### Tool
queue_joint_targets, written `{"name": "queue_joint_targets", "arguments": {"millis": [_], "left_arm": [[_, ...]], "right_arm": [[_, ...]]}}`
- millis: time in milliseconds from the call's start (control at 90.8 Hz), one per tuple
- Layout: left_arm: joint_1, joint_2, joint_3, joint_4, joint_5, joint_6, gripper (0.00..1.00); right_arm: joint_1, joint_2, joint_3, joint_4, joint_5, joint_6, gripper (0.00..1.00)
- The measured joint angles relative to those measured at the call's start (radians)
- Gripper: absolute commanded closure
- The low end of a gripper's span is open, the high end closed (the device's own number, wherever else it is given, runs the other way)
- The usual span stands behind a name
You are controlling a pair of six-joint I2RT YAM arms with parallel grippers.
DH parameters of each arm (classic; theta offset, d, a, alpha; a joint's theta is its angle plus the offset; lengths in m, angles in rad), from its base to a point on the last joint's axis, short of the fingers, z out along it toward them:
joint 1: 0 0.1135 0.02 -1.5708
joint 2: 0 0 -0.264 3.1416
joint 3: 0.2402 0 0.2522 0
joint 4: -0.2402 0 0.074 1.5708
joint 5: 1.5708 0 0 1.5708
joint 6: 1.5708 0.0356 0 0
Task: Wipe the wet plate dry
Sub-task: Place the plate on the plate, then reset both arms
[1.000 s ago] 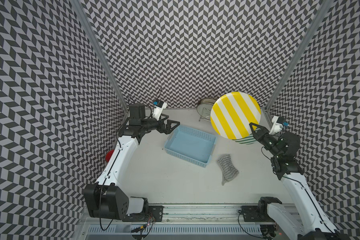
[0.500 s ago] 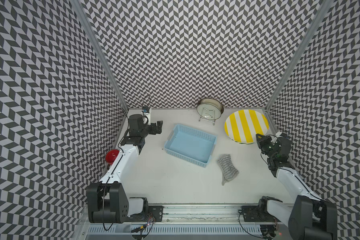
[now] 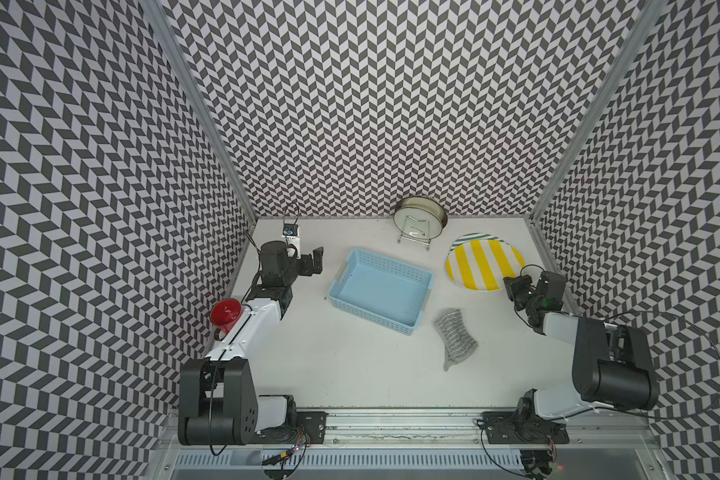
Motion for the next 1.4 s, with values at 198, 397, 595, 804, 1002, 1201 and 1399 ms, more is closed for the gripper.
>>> {"name": "queue_joint_targets", "arguments": {"millis": [198, 397, 595, 804, 1002, 1201, 1399], "left_arm": [[0.0, 0.0, -0.049, 0.047, 0.001, -0.002, 0.0], [0.01, 0.0, -0.06, 0.06, 0.002, -0.001, 0.0], [0.02, 0.0, -0.061, 0.062, 0.003, 0.005, 0.0], [0.031, 0.003, -0.098, 0.089, 0.006, 0.014, 0.0], [0.072, 0.015, -0.25, 0.279, 0.045, 0.021, 0.0], [0.104, 0.046, -0.445, 0.549, 0.08, 0.019, 0.0], [0.105, 0.088, -0.565, 0.826, 0.098, -0.022, 0.0]], "right_arm": [[-0.001, 0.009, 0.021, -0.009, 0.026, -0.043, 0.33], [-0.009, 0.011, 0.076, -0.118, 0.083, -0.102, 0.19], [-0.027, -0.068, 0.1, -0.262, 0.173, -0.151, 0.17], [-0.032, -0.222, 0.101, -0.321, 0.188, -0.223, 0.16], [0.002, -0.377, 0.074, -0.291, 0.164, -0.355, 0.0], [0.112, -0.489, 0.061, -0.291, 0.216, -0.492, 0.0], [0.246, -0.539, -0.06, -0.124, 0.387, -0.626, 0.0]]}}
